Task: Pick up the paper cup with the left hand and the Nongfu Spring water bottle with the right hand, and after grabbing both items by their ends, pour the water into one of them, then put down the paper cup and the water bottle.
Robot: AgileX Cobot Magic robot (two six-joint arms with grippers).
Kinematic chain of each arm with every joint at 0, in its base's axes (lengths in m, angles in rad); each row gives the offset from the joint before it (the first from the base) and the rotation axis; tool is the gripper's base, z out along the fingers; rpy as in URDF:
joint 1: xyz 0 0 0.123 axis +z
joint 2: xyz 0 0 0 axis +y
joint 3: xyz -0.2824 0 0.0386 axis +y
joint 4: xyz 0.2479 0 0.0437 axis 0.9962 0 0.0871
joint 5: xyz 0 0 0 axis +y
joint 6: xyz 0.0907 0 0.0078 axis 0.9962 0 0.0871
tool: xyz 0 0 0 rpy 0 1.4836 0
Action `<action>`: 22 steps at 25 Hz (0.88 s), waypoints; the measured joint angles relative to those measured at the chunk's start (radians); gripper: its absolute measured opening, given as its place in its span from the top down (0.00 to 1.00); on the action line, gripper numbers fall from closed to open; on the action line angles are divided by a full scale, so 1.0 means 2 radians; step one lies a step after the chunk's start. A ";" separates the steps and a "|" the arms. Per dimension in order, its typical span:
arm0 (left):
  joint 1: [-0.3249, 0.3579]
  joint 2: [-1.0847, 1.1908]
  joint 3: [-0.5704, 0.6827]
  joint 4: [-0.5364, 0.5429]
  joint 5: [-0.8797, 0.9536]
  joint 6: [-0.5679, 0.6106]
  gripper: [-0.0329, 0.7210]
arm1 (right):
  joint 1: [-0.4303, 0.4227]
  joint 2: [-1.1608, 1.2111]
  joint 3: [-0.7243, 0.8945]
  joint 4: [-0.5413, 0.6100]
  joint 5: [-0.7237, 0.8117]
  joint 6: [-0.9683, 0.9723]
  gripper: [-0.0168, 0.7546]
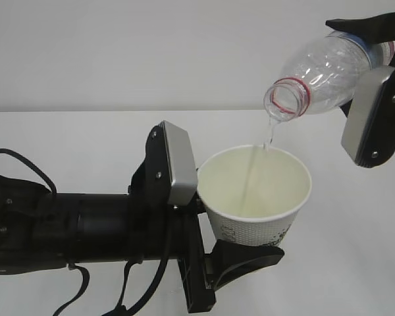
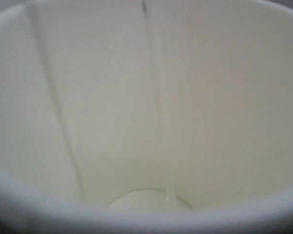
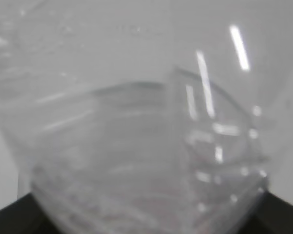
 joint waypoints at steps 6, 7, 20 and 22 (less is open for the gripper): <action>0.000 0.000 0.000 0.000 0.001 0.000 0.23 | 0.000 0.000 0.000 0.000 0.000 -0.001 0.32; 0.000 0.000 0.000 0.000 0.001 0.000 0.23 | 0.000 0.000 0.000 0.000 -0.001 -0.001 0.32; 0.000 0.000 0.000 0.000 0.001 0.000 0.23 | 0.000 0.000 0.000 0.000 -0.012 -0.002 0.32; 0.000 0.000 0.000 0.000 0.001 0.000 0.23 | 0.000 0.000 0.000 0.000 -0.012 -0.002 0.32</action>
